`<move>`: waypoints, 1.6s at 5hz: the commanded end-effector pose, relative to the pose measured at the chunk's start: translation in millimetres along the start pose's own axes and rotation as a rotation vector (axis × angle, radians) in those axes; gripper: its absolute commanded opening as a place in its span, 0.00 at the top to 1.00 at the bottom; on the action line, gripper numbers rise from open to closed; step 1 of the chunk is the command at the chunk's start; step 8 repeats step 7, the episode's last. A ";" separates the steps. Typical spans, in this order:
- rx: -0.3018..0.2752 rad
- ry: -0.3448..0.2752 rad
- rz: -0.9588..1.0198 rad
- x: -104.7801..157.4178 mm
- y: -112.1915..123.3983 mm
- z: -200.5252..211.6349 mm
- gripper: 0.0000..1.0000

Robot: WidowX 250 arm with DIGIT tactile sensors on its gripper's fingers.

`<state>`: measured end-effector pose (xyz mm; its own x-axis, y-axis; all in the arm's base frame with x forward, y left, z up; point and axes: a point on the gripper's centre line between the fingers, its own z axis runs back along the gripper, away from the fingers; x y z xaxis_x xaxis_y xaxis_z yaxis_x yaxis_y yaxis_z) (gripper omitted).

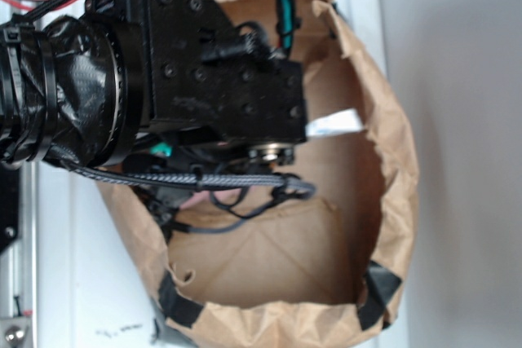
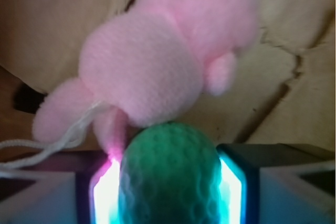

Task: Grab the green ball.

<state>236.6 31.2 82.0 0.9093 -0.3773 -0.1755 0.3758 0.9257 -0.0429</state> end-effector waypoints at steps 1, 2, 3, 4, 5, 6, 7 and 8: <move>-0.082 -0.066 0.116 -3.1 6.6 66.3 1.00; -0.141 -0.080 0.171 -2.3 8.2 80.9 1.00; -0.180 -0.131 0.311 0.4 13.3 87.9 1.00; -0.138 -0.237 0.546 -0.7 9.7 90.4 1.00; -0.066 -0.343 0.581 -5.2 0.0 90.0 1.00; -0.058 -0.357 0.586 -5.6 -0.2 87.4 1.00; -0.076 -0.338 0.601 -1.7 4.3 83.5 1.00; -0.076 -0.338 0.601 -1.7 4.3 83.5 1.00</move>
